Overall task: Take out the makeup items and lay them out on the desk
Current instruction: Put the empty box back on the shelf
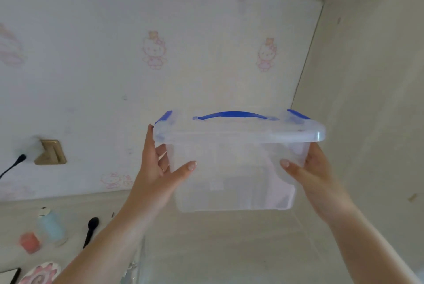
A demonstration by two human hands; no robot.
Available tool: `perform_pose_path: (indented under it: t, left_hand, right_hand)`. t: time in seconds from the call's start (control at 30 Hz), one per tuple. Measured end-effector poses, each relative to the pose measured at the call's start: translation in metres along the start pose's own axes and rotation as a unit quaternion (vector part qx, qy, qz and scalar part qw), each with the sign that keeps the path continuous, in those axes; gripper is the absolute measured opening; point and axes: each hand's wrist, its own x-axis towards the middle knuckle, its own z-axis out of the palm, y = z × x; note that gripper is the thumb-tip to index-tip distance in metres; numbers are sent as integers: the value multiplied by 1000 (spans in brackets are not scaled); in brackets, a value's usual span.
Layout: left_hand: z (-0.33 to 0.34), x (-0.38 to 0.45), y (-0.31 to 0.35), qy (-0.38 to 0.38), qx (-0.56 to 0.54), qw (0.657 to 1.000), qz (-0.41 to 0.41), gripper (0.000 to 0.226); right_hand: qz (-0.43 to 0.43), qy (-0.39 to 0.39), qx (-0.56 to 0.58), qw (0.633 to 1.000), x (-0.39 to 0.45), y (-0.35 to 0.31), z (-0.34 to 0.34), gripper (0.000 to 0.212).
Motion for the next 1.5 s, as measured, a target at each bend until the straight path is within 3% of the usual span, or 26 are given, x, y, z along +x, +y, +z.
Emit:
perform_pose_path:
  t: [0.1,0.23,0.47,0.53,0.67,0.8,1.0,1.2,1.37,1.5]
  left_hand:
    - [-3,2,32,-10,-3,998,58,109]
    - [-2,1,72,-25,0,992,120,115]
    - [-4,2,145,-63,26,979,194,100]
    - [-3,3,161,-76,38,973,214,96]
    - [2,9,196,-94,31,959,266,85]
    - [6,28,242,-140,48,927,345,84]
    - [13,74,299,-152,41,908,388,76]
    - [22,106,331,-158,42,893,420,48]
    - [19,138,334,-144,65,890,427,61]
    - [16,160,329,-142,104,880,441,66]
  right_hand:
    - [-34,37,-11,999,-1,-37,6,52]
    - [-54,76,0,996,-2,-86,16,73]
    - [-88,97,30,991,2,-158,18,85]
    - [-101,108,30,989,3,-174,16,78]
    - [-124,90,55,987,7,-212,4,32]
    - [-169,74,23,983,21,-255,-8,25]
    - [-223,37,4,974,61,-309,-17,24]
    - [-243,4,-19,970,113,-335,-24,28]
    - [-262,-4,-28,965,157,-329,-26,29]
    - [-270,-18,-35,962,193,-312,-26,69]
